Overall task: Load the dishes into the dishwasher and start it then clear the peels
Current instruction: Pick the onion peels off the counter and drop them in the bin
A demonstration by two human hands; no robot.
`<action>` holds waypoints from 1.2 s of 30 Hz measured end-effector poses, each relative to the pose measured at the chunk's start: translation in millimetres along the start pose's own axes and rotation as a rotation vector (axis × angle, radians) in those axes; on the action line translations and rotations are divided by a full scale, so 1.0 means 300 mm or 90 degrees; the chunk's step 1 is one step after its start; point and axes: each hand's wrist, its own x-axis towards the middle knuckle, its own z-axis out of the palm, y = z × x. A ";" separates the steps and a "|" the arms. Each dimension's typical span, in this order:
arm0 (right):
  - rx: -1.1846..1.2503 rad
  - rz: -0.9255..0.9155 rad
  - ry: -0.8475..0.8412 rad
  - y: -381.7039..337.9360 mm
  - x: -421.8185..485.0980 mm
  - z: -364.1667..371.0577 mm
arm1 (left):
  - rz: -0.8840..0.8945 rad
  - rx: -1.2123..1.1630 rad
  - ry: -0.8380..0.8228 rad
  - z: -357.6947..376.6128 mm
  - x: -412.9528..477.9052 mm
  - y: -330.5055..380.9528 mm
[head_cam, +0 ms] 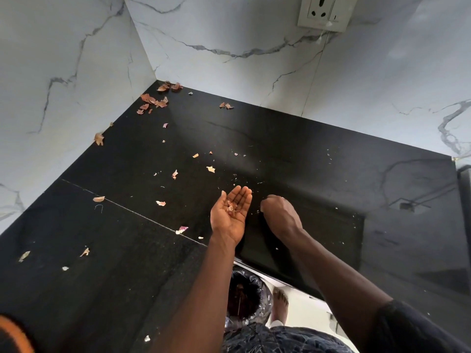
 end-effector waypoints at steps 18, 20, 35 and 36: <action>0.030 -0.273 0.010 -0.247 -0.084 -0.012 | -0.042 0.036 -0.011 -0.015 -0.017 -0.011; 0.040 -0.283 0.027 -0.255 -0.090 -0.032 | -0.026 0.044 0.006 -0.014 -0.017 -0.001; 0.002 -0.259 -0.105 -0.156 -0.072 0.056 | 0.081 -0.125 0.010 -0.074 -0.001 0.213; -0.023 -0.277 -0.117 -0.166 -0.086 0.075 | 0.084 -0.125 0.010 -0.076 -0.004 0.217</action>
